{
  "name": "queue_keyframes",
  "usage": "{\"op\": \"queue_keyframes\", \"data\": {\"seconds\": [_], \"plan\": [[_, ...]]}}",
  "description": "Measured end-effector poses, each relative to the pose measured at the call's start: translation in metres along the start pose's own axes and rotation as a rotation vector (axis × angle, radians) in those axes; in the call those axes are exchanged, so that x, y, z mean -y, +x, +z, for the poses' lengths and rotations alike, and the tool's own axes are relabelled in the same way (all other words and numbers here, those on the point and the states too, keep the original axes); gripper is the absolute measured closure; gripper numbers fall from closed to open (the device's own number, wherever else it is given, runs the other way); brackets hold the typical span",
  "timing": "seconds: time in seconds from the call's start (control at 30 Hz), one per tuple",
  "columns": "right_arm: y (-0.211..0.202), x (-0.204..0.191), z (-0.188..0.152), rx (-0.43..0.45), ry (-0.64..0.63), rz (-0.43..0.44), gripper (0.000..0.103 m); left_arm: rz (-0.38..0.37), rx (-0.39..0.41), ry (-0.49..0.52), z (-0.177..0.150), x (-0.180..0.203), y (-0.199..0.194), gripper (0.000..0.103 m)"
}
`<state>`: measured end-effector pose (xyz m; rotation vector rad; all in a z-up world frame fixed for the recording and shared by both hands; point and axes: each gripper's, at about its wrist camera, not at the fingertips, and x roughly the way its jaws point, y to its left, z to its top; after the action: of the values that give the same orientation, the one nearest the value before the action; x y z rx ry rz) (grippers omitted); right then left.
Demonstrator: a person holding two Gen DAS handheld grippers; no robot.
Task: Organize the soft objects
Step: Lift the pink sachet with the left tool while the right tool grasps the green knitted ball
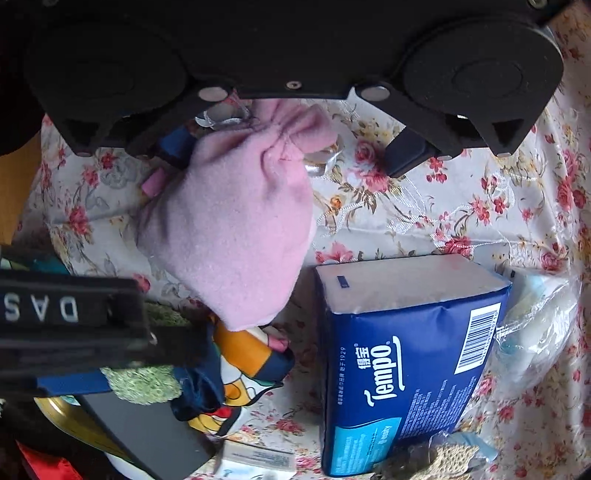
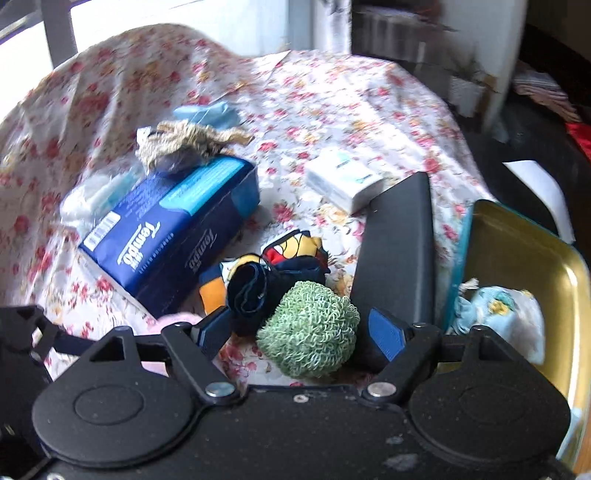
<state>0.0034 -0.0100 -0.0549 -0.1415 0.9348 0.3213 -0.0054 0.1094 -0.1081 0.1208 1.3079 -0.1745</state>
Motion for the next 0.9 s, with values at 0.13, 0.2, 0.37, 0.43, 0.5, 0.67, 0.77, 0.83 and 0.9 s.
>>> {"op": "queue_keyframes", "data": {"seconds": [0.13, 0.2, 0.37, 0.43, 0.5, 0.67, 0.77, 0.83, 0.9], "plan": [[0.007, 0.011, -0.002, -0.006, -0.062, 0.08, 0.035, 0.032, 0.005, -0.036, 0.01, 0.009, 0.006, 0.002], [0.006, 0.013, -0.002, -0.004, -0.106, 0.098, 0.04, 0.038, 0.004, -0.049, 0.011, 0.01, 0.007, 0.002], [0.005, 0.016, 0.002, -0.041, -0.138, 0.128, 0.045, 0.039, 0.001, -0.084, 0.017, 0.007, 0.009, 0.002], [0.004, 0.013, 0.002, -0.054, -0.152, 0.124, 0.046, 0.039, 0.008, -0.088, 0.018, 0.006, 0.01, 0.002], [0.002, 0.008, 0.001, -0.058, -0.161, 0.103, 0.047, 0.037, 0.019, -0.086, 0.017, 0.006, 0.009, 0.002], [-0.006, 0.001, 0.0, -0.059, -0.091, 0.069, 0.047, 0.039, 0.062, -0.078, 0.005, 0.007, 0.002, 0.002], [-0.016, 0.002, -0.002, -0.053, -0.015, 0.026, 0.047, 0.032, 0.094, -0.066, 0.001, 0.008, -0.007, 0.004], [-0.024, 0.007, -0.005, -0.065, 0.064, 0.006, 0.047, 0.022, 0.128, -0.063, -0.003, 0.008, -0.015, 0.007], [-0.033, 0.014, -0.009, -0.075, 0.132, -0.016, 0.047, 0.01, 0.167, -0.066, -0.005, 0.008, -0.026, 0.007]]}}
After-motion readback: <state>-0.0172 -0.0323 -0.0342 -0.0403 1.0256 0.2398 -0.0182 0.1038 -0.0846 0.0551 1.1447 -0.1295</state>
